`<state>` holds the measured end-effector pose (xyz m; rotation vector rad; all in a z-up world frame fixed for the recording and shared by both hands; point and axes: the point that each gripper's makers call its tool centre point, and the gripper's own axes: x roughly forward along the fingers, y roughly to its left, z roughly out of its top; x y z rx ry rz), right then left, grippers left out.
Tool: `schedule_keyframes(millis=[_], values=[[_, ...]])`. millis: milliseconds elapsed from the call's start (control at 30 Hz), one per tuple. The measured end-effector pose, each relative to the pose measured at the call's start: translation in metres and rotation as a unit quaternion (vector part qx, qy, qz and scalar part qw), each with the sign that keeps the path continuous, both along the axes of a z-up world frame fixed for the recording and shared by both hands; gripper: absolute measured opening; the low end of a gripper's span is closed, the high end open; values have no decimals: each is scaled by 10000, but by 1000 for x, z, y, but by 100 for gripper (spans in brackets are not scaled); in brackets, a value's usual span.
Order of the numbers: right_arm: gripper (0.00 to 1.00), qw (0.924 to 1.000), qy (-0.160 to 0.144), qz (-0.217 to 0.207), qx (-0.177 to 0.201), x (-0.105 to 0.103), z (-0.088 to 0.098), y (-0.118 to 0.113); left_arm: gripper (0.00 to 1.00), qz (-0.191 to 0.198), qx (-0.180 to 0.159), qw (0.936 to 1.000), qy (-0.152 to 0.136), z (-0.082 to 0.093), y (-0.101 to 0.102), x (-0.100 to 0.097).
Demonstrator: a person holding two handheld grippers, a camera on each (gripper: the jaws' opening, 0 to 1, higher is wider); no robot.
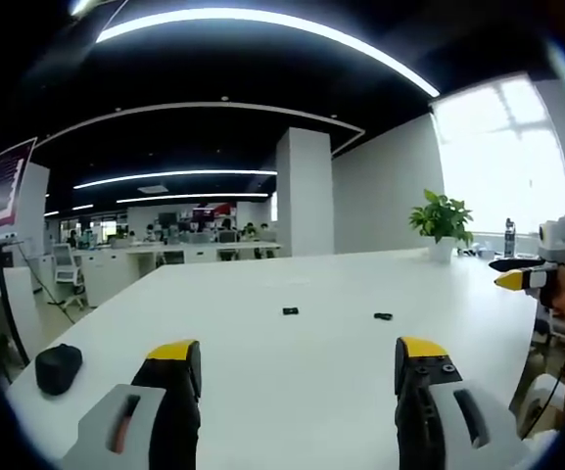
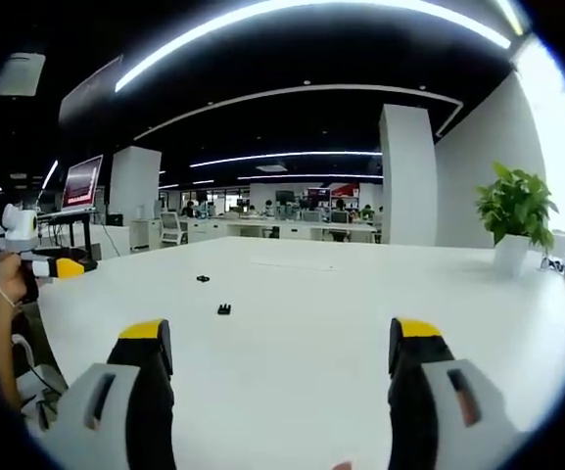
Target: Snap the two parts of the plastic buckle together until the buckle closes and remains connected.
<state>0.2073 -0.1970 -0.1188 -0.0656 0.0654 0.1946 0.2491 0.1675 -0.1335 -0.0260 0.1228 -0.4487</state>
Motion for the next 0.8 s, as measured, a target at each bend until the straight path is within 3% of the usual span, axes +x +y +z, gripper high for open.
schedule_keyframes(millis=[500,800], values=[[92,10000,26,-31,17,15,-5,-2,82,10,-24,10000,-10,3,-1,-1],[92,9998,-20,153,137,32,-12,11,82,66,-47,10000,-20,4,1,0]])
